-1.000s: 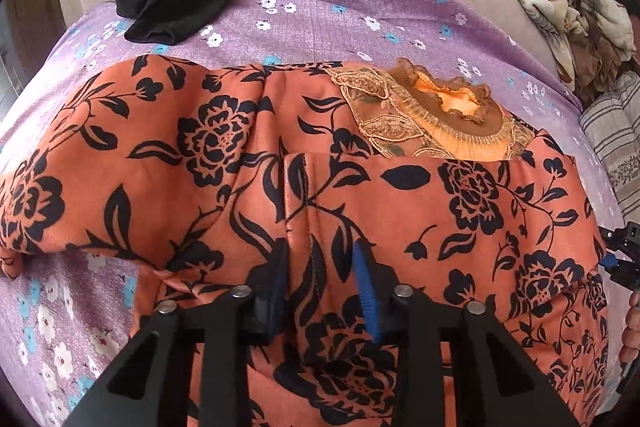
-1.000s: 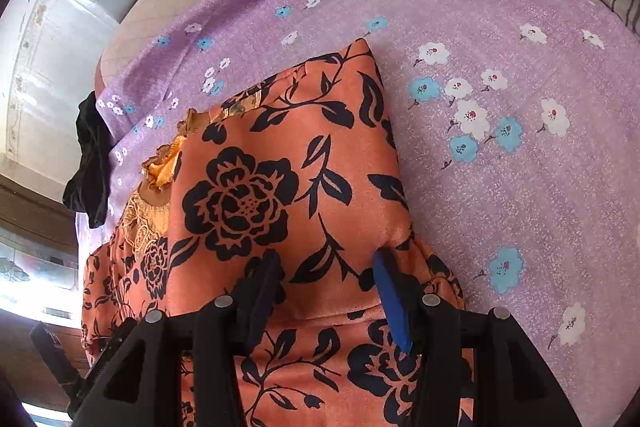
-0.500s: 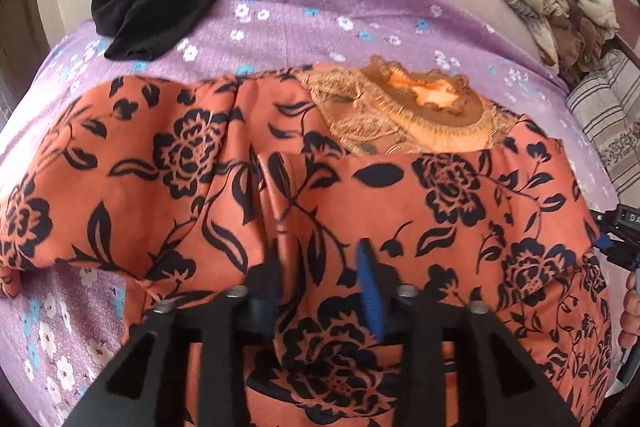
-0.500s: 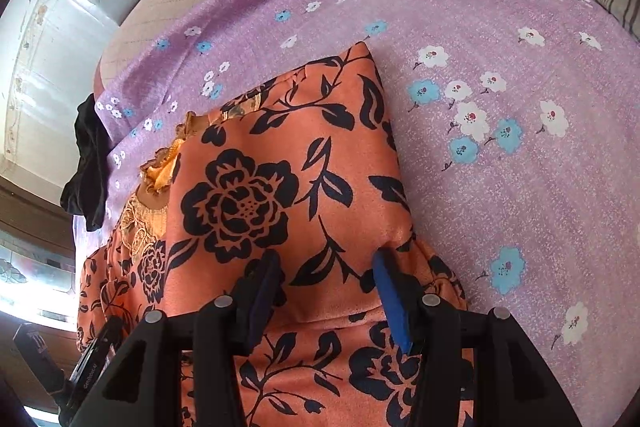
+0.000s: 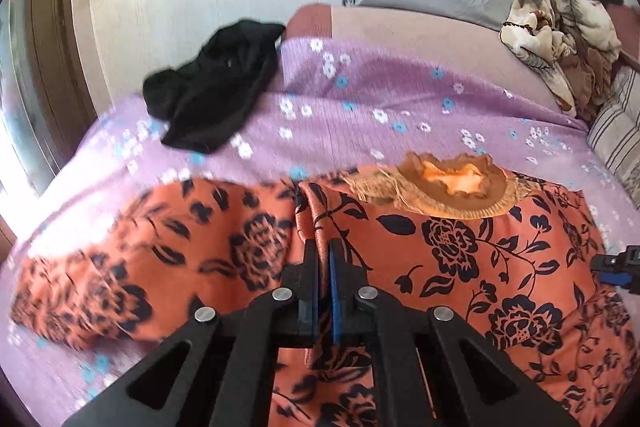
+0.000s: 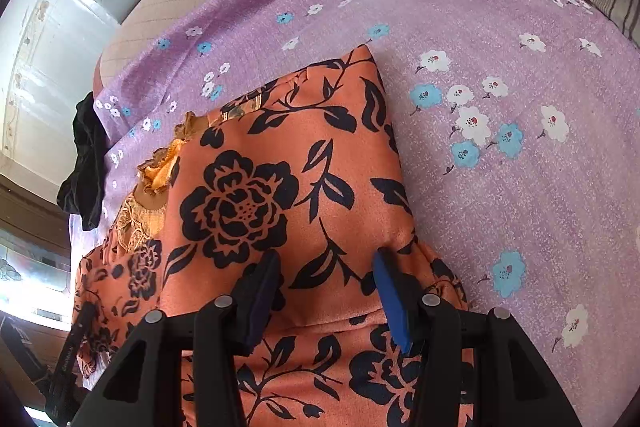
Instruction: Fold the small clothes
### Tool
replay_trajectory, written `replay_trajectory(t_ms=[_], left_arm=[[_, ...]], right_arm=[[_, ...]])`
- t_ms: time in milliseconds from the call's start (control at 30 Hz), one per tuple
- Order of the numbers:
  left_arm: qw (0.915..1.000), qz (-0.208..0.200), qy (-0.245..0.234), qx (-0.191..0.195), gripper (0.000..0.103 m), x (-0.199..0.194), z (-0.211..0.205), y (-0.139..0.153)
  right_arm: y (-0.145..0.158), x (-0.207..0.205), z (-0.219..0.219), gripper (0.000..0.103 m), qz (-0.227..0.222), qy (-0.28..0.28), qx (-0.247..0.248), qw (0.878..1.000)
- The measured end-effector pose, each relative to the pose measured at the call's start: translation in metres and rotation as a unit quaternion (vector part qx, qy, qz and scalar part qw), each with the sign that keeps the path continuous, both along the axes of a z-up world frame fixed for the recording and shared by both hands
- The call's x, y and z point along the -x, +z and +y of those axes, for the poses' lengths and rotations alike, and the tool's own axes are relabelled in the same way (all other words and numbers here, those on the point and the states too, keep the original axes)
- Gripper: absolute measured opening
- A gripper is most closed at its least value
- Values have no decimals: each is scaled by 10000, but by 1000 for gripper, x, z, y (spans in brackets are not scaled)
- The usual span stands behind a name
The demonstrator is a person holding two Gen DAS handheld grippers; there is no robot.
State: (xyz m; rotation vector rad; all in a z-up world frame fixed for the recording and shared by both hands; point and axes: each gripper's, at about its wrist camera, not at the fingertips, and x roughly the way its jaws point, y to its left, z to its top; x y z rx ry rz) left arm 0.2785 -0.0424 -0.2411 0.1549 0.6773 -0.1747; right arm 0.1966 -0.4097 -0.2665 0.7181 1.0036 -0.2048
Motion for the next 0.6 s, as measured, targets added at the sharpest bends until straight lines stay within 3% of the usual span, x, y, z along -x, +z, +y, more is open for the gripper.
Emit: replay_trajectory(t_ms=[200, 300, 400, 500, 567, 600], left_arm=[[9922, 868, 744, -507, 6, -27, 24, -35], [9899, 763, 1148, -331, 8, -27, 41, -27], [9900, 478, 1317, 151, 31, -19, 57, -5], [9864, 84, 1607, 329, 56, -4, 71, 17], [9823, -14, 1832, 401, 71, 7, 87, 26], [9797, 44, 1952, 464, 82, 13, 96, 27]], right_arm=[[0, 1, -3, 52, 5, 12, -65, 10000], [0, 2, -10, 52, -5, -48, -300, 9995], [6, 7, -18, 53, -274, -240, -608, 9975], [22, 8, -7, 53, -971, 65, -794, 9921], [34, 6, 9, 56, -1239, 413, -599, 9896], [35, 3, 18, 64, -1224, 615, -428, 9896]])
